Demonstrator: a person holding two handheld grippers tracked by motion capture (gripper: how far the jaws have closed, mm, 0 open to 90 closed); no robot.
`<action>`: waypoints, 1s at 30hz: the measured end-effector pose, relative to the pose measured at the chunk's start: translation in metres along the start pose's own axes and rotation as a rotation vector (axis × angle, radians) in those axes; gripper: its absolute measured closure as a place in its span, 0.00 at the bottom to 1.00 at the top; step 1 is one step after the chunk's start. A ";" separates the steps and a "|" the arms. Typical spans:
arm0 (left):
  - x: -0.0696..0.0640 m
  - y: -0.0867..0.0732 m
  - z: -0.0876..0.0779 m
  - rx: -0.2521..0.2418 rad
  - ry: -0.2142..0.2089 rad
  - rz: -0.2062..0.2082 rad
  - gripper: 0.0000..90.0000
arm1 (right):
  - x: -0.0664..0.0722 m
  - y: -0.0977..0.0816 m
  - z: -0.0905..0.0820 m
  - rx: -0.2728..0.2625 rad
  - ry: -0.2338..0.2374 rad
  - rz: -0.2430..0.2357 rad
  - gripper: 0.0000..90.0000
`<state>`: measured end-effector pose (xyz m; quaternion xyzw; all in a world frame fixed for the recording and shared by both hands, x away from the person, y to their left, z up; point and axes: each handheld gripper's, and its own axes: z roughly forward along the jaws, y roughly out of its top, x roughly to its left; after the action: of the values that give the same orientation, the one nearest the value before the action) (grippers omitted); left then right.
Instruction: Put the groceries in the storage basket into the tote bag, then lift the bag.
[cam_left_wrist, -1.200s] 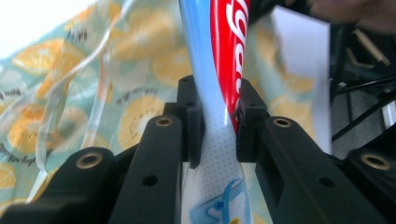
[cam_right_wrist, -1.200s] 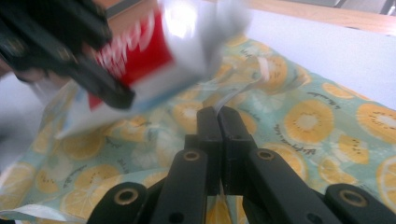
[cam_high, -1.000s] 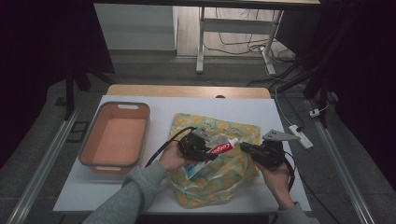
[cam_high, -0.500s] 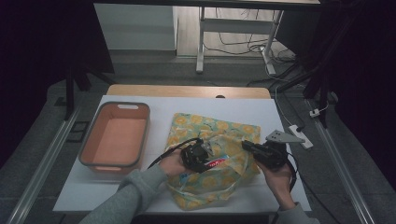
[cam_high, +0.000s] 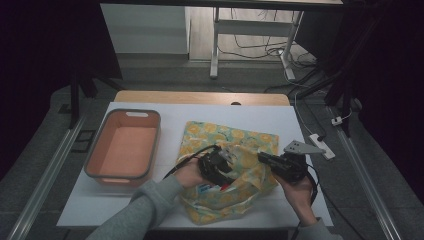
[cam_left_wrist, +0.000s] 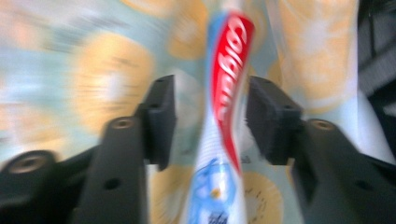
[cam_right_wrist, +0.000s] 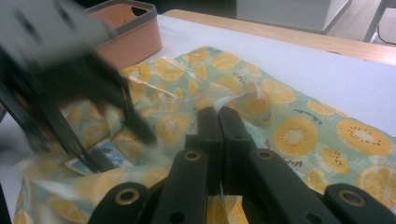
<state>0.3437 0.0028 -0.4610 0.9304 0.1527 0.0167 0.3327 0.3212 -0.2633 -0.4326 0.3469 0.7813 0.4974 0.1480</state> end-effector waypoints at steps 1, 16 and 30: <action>0.001 -0.002 -0.011 -0.019 0.018 -0.012 0.53 | -0.001 0.000 0.000 0.001 0.001 0.002 0.98; 0.019 -0.067 -0.104 -0.141 0.220 -0.220 0.41 | -0.003 -0.007 0.000 0.029 0.049 -0.027 0.98; 0.033 -0.095 -0.110 -0.110 0.247 -0.315 0.38 | -0.003 -0.010 -0.003 0.029 0.052 -0.067 0.98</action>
<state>0.3349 0.1490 -0.4371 0.8664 0.3350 0.0865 0.3602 0.3175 -0.2702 -0.4402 0.3097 0.8032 0.4895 0.1391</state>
